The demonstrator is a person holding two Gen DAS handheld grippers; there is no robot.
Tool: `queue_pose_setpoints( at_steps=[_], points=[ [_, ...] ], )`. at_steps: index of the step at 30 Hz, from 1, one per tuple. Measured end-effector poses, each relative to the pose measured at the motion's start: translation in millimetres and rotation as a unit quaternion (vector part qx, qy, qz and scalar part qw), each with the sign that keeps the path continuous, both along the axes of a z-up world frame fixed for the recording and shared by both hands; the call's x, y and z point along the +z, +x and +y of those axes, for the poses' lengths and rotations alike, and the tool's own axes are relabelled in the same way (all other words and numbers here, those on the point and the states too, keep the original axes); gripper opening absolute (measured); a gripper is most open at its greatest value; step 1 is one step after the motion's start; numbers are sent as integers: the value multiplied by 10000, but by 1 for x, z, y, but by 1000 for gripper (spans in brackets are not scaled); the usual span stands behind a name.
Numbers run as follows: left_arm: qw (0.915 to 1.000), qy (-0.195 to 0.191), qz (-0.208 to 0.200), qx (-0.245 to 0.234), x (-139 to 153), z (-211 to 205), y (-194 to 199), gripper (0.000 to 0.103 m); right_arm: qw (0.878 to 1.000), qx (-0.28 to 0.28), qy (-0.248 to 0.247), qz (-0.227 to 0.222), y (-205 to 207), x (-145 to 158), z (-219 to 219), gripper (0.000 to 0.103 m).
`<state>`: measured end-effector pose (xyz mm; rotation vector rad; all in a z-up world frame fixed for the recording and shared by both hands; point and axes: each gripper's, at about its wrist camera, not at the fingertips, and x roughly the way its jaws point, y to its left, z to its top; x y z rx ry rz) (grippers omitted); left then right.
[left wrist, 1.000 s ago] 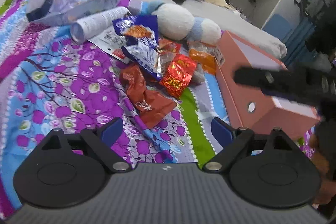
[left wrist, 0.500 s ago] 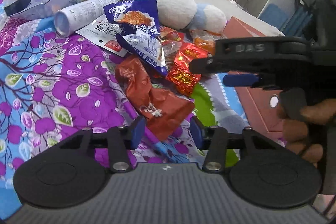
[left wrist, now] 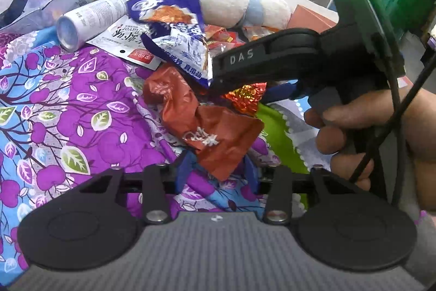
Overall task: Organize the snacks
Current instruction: 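Grasp the brown wrapper with the left tool while the right tool grasps the red tea packet, then lift the brown wrapper with the left tool while the right tool lifts the red packet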
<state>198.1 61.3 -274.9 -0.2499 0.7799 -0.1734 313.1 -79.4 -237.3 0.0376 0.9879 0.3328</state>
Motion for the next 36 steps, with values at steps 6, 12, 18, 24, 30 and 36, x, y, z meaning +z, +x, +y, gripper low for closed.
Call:
queue_pose_setpoints(
  at_steps=[6,12,18,24,30,36],
  points=[
    [9999,-131,-35,99,4,5,-8,40,10000,53,-1,0,-2,6,-2,58],
    [9993,-343,22,146,13,9,-31,39,9998,175,-61,-61,-26,19,-12,57],
    [9991,-383,168,58,18,4,-64,39,9995,299,-78,86,-63,22,-25,57],
    [9983,-470,351,13,23,2,-96,39,9986,474,-100,226,-105,22,-37,58],
    [9941,-749,737,267,24,11,-120,41,9975,649,-160,234,-140,26,-49,58],
    [9881,-927,835,896,31,19,-131,79,9978,581,-269,193,-152,22,-65,59]
  ],
)
